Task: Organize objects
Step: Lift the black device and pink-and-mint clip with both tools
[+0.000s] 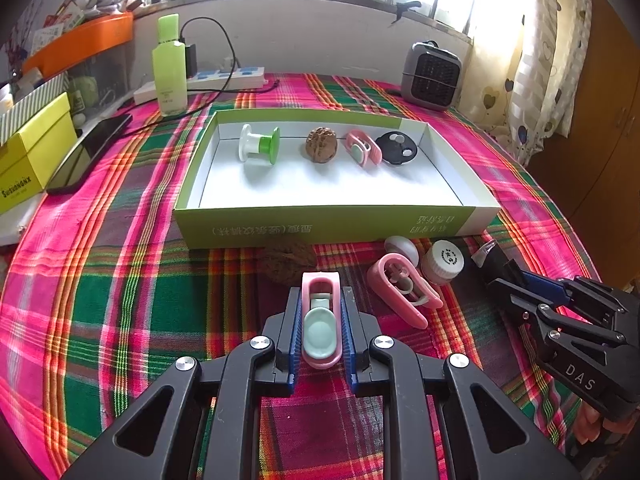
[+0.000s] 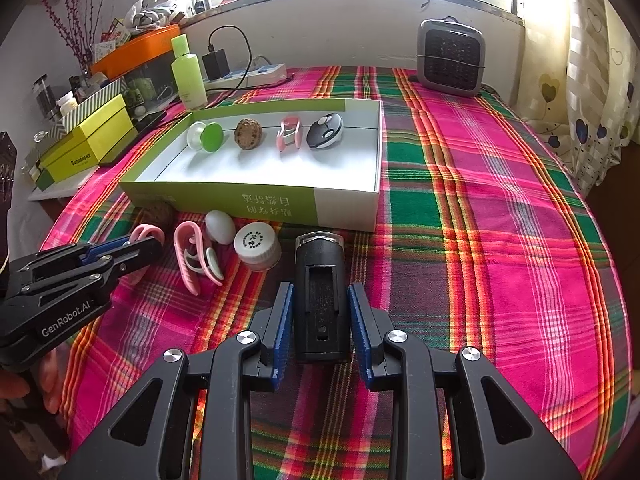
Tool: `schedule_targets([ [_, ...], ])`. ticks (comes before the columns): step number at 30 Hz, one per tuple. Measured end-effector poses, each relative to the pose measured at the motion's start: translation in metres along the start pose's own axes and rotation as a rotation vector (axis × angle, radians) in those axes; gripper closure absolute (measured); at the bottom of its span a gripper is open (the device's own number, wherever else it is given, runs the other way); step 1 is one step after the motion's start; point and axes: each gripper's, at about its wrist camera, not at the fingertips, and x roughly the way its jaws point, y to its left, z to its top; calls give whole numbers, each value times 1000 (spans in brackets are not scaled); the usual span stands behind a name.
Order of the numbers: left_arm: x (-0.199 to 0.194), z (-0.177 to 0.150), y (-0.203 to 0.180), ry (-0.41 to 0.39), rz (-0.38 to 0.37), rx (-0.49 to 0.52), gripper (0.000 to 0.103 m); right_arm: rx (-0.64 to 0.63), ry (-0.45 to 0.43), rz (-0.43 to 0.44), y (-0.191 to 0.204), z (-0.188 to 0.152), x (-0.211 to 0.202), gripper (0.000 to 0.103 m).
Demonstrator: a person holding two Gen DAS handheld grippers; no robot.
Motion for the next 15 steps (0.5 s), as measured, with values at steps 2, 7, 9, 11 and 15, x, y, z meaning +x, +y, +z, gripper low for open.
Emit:
schedule_targets([
  [2,0,0,0,-1,2,-1,87,-2,-1,3,1,0,-1,74],
  [7,-4,-3,1,-10,10,-4,87,-7,-8,12,5,0,-3,74],
  [9,-6,-3,1,-14,9,-7,87,-10,-10,12,6,1,-4,74],
  [11,-8,-3,2,-21,14,-6,87,-12,-13,15,7,1,-5,74],
  [15,-10,-2,2,-28,14,-7,87,-16,-19,17,9,2,-7,74],
])
